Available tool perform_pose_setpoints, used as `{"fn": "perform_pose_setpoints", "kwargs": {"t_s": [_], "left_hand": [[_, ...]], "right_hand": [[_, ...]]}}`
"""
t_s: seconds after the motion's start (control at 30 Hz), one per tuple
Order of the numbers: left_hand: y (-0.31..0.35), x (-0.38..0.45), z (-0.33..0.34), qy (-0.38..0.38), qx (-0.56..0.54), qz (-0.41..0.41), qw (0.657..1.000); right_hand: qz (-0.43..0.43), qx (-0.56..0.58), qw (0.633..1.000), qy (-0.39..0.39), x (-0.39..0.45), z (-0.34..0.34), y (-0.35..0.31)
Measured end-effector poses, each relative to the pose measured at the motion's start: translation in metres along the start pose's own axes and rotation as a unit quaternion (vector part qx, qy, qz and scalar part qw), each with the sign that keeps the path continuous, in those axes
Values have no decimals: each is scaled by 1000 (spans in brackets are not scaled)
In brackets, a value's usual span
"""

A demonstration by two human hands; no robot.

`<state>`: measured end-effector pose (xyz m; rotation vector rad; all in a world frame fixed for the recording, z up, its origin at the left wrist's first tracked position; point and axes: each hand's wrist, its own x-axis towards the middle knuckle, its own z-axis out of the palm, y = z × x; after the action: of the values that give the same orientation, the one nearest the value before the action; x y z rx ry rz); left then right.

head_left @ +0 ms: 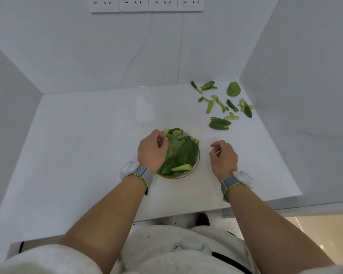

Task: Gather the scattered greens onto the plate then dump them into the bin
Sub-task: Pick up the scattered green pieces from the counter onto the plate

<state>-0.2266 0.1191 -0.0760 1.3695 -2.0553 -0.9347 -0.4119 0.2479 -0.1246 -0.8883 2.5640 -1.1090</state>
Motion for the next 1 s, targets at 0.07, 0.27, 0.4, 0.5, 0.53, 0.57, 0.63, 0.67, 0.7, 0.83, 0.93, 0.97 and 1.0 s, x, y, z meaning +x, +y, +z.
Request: {"fn": "perform_pose_setpoints", "kwargs": {"t_s": [0.07,0.27,0.4,0.5,0.53,0.57,0.63,0.67,0.7,0.83,0.93,0.97,1.0], "left_hand": [[13,2,11,-13,1,24,1000],[55,16,46,-54,4,94,994],[77,32,79,-103,55,149,982],[87,44,105,-153,130,186,962],[92,49,116,-171,162,192,953],[92,51,119,-185,191,198,944],[99,60,137,-205,253,208,922],[102,64,147,-209,286,215,910],[105,67,156,-208,322,221,897],[116,82,182,-211,415,248,849],[116,89,187,-216,438,282,826],[116,91,190,-210,436,293,824],[116,91,193,-202,428,297,830]], "right_hand": [[18,-1,1000,6,7,-5,7],[41,-5,999,-20,35,-24,30],[57,13,998,-38,50,-36,51],[74,8,995,-60,59,-44,62],[77,5,995,-64,65,-47,66],[73,4,995,-68,64,-46,65],[69,11,995,-70,73,-49,67],[66,9,995,-71,77,-50,67],[65,5,995,-72,81,-50,67],[62,1,995,-74,95,-53,74],[54,14,996,-72,104,-55,77],[52,20,996,-69,109,-56,80],[51,24,996,-66,113,-57,82]]}}
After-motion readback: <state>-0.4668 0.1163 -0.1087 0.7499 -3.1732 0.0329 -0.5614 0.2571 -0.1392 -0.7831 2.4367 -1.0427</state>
